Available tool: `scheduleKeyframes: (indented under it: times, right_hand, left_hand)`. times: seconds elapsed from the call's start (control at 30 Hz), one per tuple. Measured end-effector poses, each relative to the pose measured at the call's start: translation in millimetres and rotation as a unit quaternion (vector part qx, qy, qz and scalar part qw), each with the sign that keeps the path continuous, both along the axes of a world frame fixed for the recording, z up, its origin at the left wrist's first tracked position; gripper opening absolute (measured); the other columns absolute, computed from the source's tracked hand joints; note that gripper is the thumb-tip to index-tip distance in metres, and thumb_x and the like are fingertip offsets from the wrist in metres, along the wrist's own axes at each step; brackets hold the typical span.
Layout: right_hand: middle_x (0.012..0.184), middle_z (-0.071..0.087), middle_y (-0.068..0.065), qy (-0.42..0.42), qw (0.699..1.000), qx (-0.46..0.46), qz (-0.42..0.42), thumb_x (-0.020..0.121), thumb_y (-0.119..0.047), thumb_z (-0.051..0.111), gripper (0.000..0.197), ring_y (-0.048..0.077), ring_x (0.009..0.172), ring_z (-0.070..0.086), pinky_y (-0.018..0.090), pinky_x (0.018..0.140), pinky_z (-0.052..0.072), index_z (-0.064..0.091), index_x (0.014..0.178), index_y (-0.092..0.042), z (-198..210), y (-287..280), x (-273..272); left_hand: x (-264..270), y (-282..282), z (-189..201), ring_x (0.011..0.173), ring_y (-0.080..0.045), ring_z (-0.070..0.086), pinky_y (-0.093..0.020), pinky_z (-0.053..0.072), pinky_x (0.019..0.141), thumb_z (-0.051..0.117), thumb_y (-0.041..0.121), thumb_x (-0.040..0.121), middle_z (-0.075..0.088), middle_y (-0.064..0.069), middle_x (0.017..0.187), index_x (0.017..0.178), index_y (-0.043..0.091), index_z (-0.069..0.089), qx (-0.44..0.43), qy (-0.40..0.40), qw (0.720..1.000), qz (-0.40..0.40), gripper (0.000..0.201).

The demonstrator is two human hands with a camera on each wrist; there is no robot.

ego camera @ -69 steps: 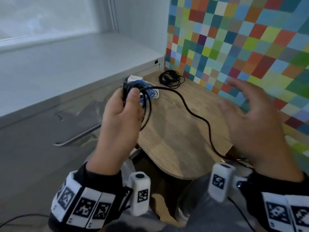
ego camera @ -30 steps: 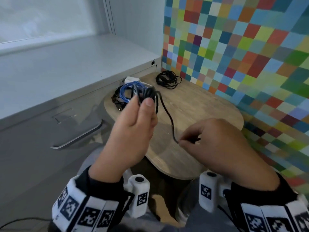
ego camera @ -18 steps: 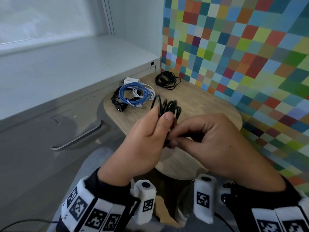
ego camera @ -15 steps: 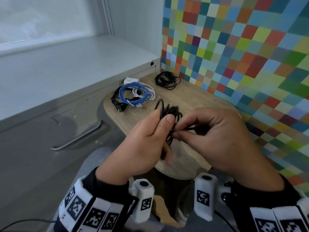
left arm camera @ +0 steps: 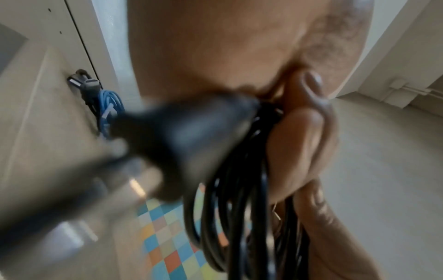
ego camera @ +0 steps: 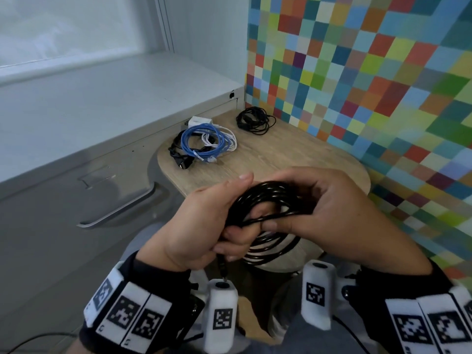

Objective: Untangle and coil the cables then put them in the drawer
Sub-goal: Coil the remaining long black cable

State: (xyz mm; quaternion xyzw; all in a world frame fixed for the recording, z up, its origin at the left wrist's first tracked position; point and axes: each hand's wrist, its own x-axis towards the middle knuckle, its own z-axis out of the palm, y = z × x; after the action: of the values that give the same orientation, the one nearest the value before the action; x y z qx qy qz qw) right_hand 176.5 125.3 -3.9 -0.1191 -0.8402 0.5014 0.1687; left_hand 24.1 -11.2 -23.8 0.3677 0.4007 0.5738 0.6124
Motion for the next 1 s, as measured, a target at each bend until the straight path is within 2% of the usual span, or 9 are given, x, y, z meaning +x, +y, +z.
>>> scheduleKeyframes:
  times: [0.07, 0.17, 0.33, 0.47, 0.63, 0.73, 0.83, 0.9, 1.0]
  right_hand:
    - [0.084, 0.078, -0.001, 0.024, 0.998, -0.017, -0.049, 0.074, -0.031, 0.082, 0.021, 0.01, 0.076, 0.072, 0.03, 0.071, 0.059, 0.08, 0.094, -0.024, -4, 0, -4]
    - [0.06, 0.065, 0.008, 0.049, 0.993, -0.027, -0.107, 0.079, -0.043, 0.073, 0.019, 0.012, 0.053, 0.051, 0.024, 0.051, 0.042, 0.082, 0.083, -0.026, -7, 1, -6]
    - [0.05, 0.048, 0.003, 0.053, 0.985, -0.098, -0.132, 0.09, -0.033, 0.068, 0.02, 0.007, 0.044, 0.036, 0.017, 0.043, 0.031, 0.078, 0.074, -0.027, -9, 3, -8]
    - [0.052, 0.053, 0.0, 0.066, 0.984, -0.127, -0.11, 0.082, -0.037, 0.07, 0.025, 0.003, 0.045, 0.041, 0.013, 0.045, 0.032, 0.08, 0.083, -0.014, -12, 2, -12]
    - [0.075, 0.071, -0.003, 0.122, 0.976, -0.121, -0.136, 0.062, -0.029, 0.083, 0.025, 0.001, 0.049, 0.056, 0.008, 0.047, 0.04, 0.077, 0.084, -0.02, -9, 16, -2]
    - [0.063, 0.068, -0.007, 0.146, 0.966, -0.11, -0.184, 0.068, -0.022, 0.079, 0.011, 0.001, 0.047, 0.054, 0.008, 0.049, 0.041, 0.076, 0.078, -0.02, -9, 32, 14]
    - [0.06, 0.066, -0.012, 0.14, 0.95, -0.064, -0.27, 0.073, -0.031, 0.077, 0.009, 0.002, 0.052, 0.054, 0.016, 0.056, 0.046, 0.077, 0.078, -0.024, -13, 50, 30]
    - [0.064, 0.068, -0.013, 0.122, 0.937, -0.03, -0.325, 0.078, -0.039, 0.076, 0.009, 0.004, 0.058, 0.055, 0.026, 0.063, 0.048, 0.079, 0.081, -0.031, -18, 58, 36]
    - [0.067, 0.069, -0.02, 0.078, 0.922, 0.06, -0.376, 0.092, -0.031, 0.075, 0.013, -0.002, 0.068, 0.063, 0.021, 0.069, 0.047, 0.074, 0.085, -0.042, -24, 60, 36]
  left_hand:
    - [3, 5, -1, 0.037, -0.017, 0.035, -0.034, 0.039, 0.052, 0.039, 0.042, 0.098, 0.033, 0.004, 0.047, 0.077, 0.015, 0.055, -0.011, 0.046, 0.996, 0.076, 0.038]
    - [11, 15, -2, 0.041, -0.023, 0.043, -0.059, 0.052, 0.074, 0.044, 0.034, 0.107, 0.035, 0.002, 0.05, 0.086, 0.009, 0.057, -0.012, 0.134, 0.975, 0.176, 0.035]
    - [10, 15, -3, 0.039, -0.017, 0.039, -0.04, 0.056, 0.069, 0.051, 0.038, 0.1, 0.034, -0.001, 0.052, 0.075, 0.007, 0.059, 0.002, 0.039, 0.988, 0.146, 0.04]
    - [7, 11, -7, 0.041, -0.012, 0.028, -0.033, 0.051, 0.064, 0.044, 0.033, 0.101, 0.028, 0.0, 0.058, 0.078, 0.012, 0.051, 0.056, 0.003, 0.993, 0.102, 0.032]
    - [-4, 5, -4, 0.041, -0.011, 0.019, -0.026, 0.041, 0.049, 0.049, 0.031, 0.097, 0.027, 0.004, 0.055, 0.074, 0.016, 0.046, 0.071, -0.013, 0.984, 0.164, 0.028]
    - [-20, -3, -2, 0.038, -0.006, 0.023, -0.023, 0.034, 0.043, 0.053, 0.046, 0.096, 0.026, 0.008, 0.054, 0.073, 0.019, 0.047, 0.081, -0.075, 0.976, 0.189, 0.035]
    - [-34, -11, 4, 0.038, -0.007, 0.015, -0.021, 0.027, 0.042, 0.037, 0.059, 0.098, 0.019, 0.011, 0.055, 0.075, 0.022, 0.047, 0.133, -0.127, 0.961, 0.205, 0.045]
    - [-40, -15, 7, 0.039, -0.007, 0.014, -0.02, 0.028, 0.044, 0.027, 0.055, 0.105, 0.018, 0.011, 0.056, 0.078, 0.022, 0.048, 0.174, -0.16, 0.945, 0.227, 0.047]
    - [-40, -14, 8, 0.041, -0.008, 0.016, -0.023, 0.03, 0.049, 0.024, 0.046, 0.108, 0.02, 0.01, 0.057, 0.081, 0.021, 0.047, 0.187, -0.15, 0.924, 0.299, 0.043]
